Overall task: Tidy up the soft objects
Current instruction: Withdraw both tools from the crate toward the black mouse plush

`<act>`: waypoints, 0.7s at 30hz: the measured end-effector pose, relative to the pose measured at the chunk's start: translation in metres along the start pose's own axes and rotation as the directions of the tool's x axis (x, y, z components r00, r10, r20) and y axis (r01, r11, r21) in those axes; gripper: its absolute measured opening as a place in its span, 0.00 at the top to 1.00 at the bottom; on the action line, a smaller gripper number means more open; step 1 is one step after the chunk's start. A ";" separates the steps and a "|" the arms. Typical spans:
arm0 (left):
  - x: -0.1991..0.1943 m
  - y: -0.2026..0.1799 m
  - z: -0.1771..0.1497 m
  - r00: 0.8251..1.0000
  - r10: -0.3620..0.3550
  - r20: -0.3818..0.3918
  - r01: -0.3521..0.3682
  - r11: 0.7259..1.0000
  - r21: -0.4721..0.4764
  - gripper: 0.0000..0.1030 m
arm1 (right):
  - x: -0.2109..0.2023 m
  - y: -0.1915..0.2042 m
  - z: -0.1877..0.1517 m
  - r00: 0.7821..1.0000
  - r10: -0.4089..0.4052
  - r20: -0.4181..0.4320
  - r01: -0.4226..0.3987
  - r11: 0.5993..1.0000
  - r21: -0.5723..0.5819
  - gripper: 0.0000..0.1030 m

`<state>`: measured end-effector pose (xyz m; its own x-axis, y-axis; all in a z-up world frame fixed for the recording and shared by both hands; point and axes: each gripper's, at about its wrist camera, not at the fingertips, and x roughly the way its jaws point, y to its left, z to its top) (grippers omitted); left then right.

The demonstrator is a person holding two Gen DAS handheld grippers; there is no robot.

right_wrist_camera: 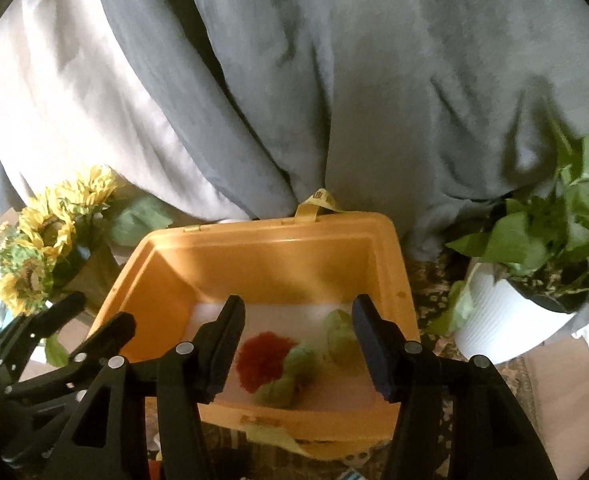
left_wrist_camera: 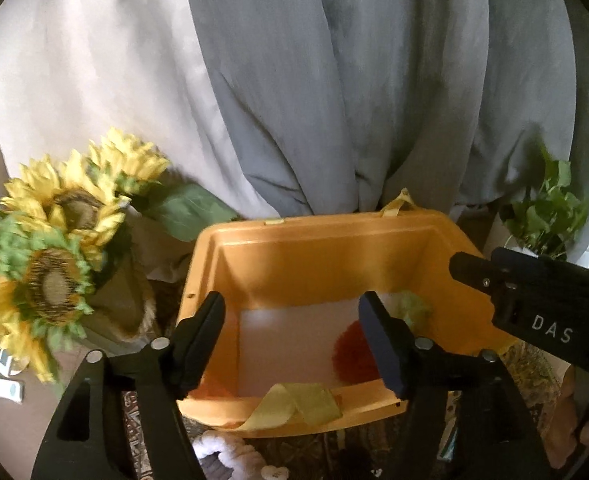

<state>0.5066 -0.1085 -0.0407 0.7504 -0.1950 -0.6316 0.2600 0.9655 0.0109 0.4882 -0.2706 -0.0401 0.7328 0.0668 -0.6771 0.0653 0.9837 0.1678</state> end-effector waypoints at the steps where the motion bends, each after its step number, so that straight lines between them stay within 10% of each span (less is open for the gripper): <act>1: -0.005 0.000 0.000 1.000 0.004 0.009 -0.004 1.000 -0.002 0.24 | -0.003 0.000 0.000 1.000 0.000 0.005 0.000 1.000 0.002 0.45; 21: -0.114 0.014 -0.029 0.987 0.078 0.140 -0.073 0.996 -0.044 0.16 | -0.107 0.035 -0.034 0.988 -0.012 0.153 0.021 0.998 -0.058 0.32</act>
<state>0.4071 -0.0676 0.0096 0.8459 -0.1410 -0.5144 0.1775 0.9839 0.0223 0.3888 -0.2374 0.0141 0.8269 0.0283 -0.5616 0.0419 0.9928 0.1118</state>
